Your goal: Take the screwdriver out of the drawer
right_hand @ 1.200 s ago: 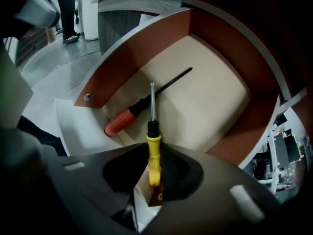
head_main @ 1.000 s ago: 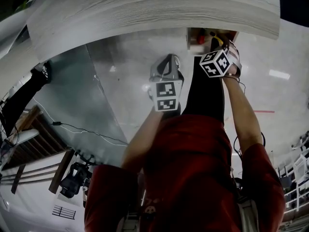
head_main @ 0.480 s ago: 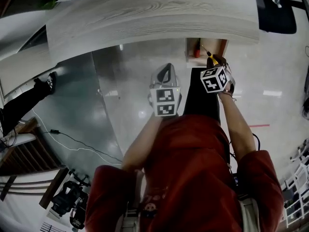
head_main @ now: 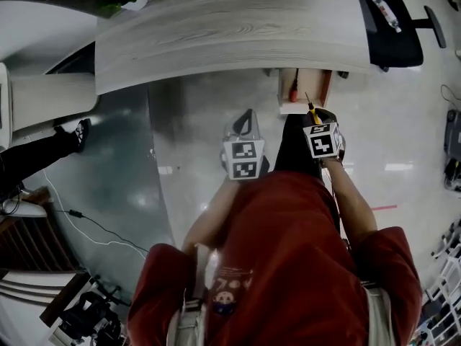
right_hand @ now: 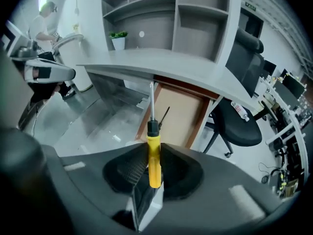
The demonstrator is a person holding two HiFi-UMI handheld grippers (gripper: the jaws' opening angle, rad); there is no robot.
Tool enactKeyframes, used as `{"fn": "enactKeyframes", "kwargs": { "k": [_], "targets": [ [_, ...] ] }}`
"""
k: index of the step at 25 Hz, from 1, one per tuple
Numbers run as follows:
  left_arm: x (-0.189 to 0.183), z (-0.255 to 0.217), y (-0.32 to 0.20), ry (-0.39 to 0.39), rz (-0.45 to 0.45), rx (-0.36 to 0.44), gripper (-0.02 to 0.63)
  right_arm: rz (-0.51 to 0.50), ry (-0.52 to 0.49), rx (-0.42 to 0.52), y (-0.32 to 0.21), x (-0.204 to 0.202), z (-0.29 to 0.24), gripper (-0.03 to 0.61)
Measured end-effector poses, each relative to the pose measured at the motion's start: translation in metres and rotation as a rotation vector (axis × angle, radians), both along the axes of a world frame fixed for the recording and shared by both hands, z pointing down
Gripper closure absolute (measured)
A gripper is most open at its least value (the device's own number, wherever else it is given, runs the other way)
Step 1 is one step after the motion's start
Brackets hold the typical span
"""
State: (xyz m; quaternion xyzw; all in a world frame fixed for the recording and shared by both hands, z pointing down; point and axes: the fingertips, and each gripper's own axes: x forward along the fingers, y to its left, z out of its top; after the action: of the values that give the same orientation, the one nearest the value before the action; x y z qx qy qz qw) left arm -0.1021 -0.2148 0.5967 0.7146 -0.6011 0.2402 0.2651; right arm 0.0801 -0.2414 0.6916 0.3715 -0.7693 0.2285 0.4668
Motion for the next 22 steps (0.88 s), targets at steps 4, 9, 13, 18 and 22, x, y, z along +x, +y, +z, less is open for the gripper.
{"fn": "enactKeyframes", "kwargs": {
  "k": [4,9,13,18,22],
  "targets": [
    [-0.011,-0.017,0.01,-0.005,0.03,0.043,0.615,0.034,-0.04,0.029,0.009,-0.014,-0.024,0.505],
    [-0.019,-0.036,0.017,-0.01,0.048,0.08,0.615,0.036,-0.067,0.064,0.018,-0.027,-0.047,0.505],
    [-0.022,-0.051,0.015,-0.013,0.066,0.116,0.615,0.06,-0.081,0.095,0.018,-0.033,-0.069,0.505],
    [-0.026,-0.069,0.008,-0.012,0.079,0.161,0.615,0.147,-0.132,0.118,0.014,-0.032,-0.09,0.505],
    [-0.032,-0.081,0.007,-0.016,0.084,0.189,0.615,0.208,-0.184,0.129,0.015,-0.03,-0.109,0.505]
  ]
}}
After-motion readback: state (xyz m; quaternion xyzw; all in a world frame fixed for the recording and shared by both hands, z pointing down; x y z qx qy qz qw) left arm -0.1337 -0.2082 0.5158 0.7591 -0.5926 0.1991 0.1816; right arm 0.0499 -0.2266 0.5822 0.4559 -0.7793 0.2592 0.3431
